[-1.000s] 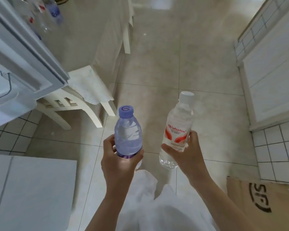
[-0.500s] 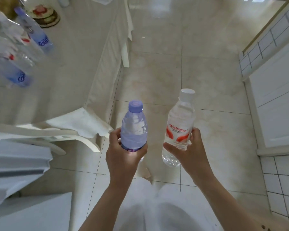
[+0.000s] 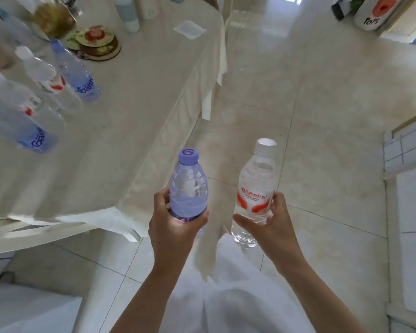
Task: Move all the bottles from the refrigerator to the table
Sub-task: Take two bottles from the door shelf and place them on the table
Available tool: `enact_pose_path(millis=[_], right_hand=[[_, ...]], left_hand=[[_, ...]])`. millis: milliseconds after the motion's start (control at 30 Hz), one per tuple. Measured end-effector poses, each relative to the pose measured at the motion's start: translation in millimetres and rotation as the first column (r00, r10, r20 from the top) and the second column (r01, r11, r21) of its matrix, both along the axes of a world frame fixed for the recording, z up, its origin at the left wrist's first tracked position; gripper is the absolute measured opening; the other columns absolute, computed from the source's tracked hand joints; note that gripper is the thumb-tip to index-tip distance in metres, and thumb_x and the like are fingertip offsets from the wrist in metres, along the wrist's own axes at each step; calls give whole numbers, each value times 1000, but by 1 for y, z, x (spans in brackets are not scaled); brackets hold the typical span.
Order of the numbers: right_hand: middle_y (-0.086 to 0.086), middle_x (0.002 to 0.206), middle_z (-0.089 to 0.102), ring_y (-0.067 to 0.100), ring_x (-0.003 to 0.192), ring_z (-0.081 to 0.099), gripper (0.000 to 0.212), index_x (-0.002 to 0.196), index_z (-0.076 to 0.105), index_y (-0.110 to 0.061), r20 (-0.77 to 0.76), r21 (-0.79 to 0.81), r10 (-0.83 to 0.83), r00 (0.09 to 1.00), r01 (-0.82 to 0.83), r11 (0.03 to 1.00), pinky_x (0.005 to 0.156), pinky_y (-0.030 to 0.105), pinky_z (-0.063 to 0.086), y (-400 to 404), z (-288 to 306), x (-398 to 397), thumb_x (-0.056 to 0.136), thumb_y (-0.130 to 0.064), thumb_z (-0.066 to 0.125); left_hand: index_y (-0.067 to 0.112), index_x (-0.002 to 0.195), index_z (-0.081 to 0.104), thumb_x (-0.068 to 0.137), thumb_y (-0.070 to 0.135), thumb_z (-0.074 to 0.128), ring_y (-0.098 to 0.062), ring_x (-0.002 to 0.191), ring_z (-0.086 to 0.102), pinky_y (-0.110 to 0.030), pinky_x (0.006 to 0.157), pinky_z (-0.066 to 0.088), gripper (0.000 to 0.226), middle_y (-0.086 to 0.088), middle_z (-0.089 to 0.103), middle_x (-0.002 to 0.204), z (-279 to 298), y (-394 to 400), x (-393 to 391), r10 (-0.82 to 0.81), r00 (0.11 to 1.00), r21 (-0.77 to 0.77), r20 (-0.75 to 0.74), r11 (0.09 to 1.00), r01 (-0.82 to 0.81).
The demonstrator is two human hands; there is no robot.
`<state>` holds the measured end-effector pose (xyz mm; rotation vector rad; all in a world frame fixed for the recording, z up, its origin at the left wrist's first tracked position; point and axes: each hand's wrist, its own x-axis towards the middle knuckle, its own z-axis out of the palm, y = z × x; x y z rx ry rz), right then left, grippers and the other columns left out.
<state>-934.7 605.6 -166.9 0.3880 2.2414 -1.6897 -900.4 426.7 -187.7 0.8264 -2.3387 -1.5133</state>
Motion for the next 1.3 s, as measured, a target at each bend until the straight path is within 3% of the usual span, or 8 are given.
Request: enact_pose_path(millis=[167, 333, 467, 700, 833, 1033, 1133, 1300], right_hand=[[-15, 98, 64, 3, 89, 65, 61, 105, 44, -35, -39, 20, 212, 976, -212, 977, 71, 20, 53, -2, 4, -94, 64, -18, 86], [-9, 103, 65, 11, 95, 66, 64, 108, 45, -34, -60, 55, 360, 931, -357, 932, 85, 40, 55, -28, 4, -170, 60, -27, 87], [-7, 103, 64, 14, 95, 65, 64, 110, 46, -29, -41, 50, 437, 899, -435, 899, 87, 46, 54, -63, 2, -217, 60, -27, 86], [-9, 97, 64, 12, 89, 66, 63, 111, 48, -22, -34, 61, 529, 848, -527, 848, 84, 42, 55, -158, -5, -288, 61, -16, 88], [-13, 92, 65, 3, 85, 66, 62, 96, 48, -37, -55, 67, 598, 800, -594, 801, 77, 31, 53, -217, -8, -324, 56, -15, 90], [-21, 88, 67, 2, 85, 66, 60, 91, 50, -45, -71, 95, 679, 730, -673, 733, 80, 35, 55, -279, -10, -363, 50, -24, 90], [-23, 85, 67, -7, 80, 63, 59, 90, 50, -43, -85, 121, 729, 679, -719, 684, 74, 24, 51, -309, -9, -379, 53, -21, 90], [-12, 97, 64, 2, 88, 59, 59, 91, 48, -40, -137, 176, 810, 571, -790, 587, 68, 17, 44, -356, -18, -408, 54, -21, 90]], left_hand=[[26, 104, 52, 51, 27, 92, -7, 74, 63, -26, 65, 51, 67, 17, 64, 81, 6, 3, -70, 163, 986, -10, 12, 987, -163], [31, 104, 50, 52, 28, 92, -11, 77, 64, -36, 70, 55, 67, 15, 64, 83, 11, -10, -116, 303, 951, 1, 57, 953, -304], [29, 105, 51, 51, 28, 92, -15, 77, 65, -42, 73, 56, 67, 12, 64, 83, 10, -36, -141, 398, 914, 0, 84, 917, -399], [27, 105, 53, 50, 28, 93, -16, 80, 66, -44, 75, 57, 68, 13, 66, 87, -4, -117, -181, 536, 841, 18, 76, 843, -538], [25, 100, 52, 45, 38, 87, -12, 77, 66, -37, 70, 55, 67, 13, 66, 83, -5, -171, -204, 604, 794, 42, 67, 794, -607], [22, 97, 52, 46, 33, 89, -8, 72, 66, -24, 61, 50, 64, 10, 68, 81, -8, -227, -235, 684, 727, 58, 66, 725, -687], [19, 96, 52, 51, 23, 94, 1, 68, 63, -7, 53, 42, 62, 12, 65, 77, -11, -247, -253, 730, 681, 35, 64, 680, -732], [15, 97, 52, 54, 21, 93, -3, 70, 63, -6, 54, 42, 60, 10, 64, 78, -19, -271, -284, 771, 634, 30, 60, 633, -773]])
